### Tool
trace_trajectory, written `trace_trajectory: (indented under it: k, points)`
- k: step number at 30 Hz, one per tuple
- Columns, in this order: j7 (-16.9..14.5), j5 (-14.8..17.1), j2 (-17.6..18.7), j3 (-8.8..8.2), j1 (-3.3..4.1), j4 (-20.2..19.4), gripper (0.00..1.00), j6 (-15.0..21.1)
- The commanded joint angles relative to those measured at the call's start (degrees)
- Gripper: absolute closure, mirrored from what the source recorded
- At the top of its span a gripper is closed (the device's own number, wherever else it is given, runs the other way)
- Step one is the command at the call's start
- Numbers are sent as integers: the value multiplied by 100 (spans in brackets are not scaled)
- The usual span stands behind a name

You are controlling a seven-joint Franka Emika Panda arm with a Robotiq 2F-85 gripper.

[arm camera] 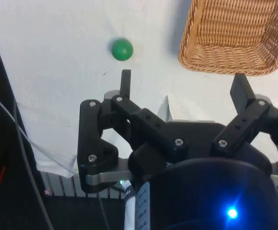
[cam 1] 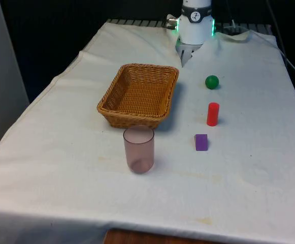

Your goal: Pick up the triangular block and place it into the basket.

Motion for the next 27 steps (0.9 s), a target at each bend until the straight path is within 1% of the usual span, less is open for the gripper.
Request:
trace_trajectory:
  k: [1, 4, 9, 10, 11, 13, 14, 17, 18, 19, 23, 24, 25, 26, 27]
  points:
    - [-11, 34, 74, 0, 0, 57, 0, 17]
    - [80, 23, 160, 34, 29, 109, 0, 109]
    - [264, -6, 350, 126, 34, 252, 0, 281]
    - [206, 6, 315, 120, 23, 229, 0, 235]
    - [292, -11, 378, 143, 40, 269, 0, 315]
    - [344, -23, 418, 166, 52, 286, 0, 390]
    - [407, -34, 464, 201, 57, 292, 0, 481]
    - [510, -57, 521, 258, 63, 269, 0, 625]
    - [435, -23, 493, 252, 40, 275, 0, 544]
    - [544, -69, 544, 275, 69, 264, 0, 665]
    - [705, -97, 647, 378, 86, 206, 0, 871]
    - [745, -103, 676, 401, 86, 189, 0, 917]
    - [670, -57, 670, 401, 57, 229, 0, 819]
    - [705, -69, 693, 424, 57, 212, 0, 865]
    - [802, -120, 716, 441, 92, 160, 0, 991]
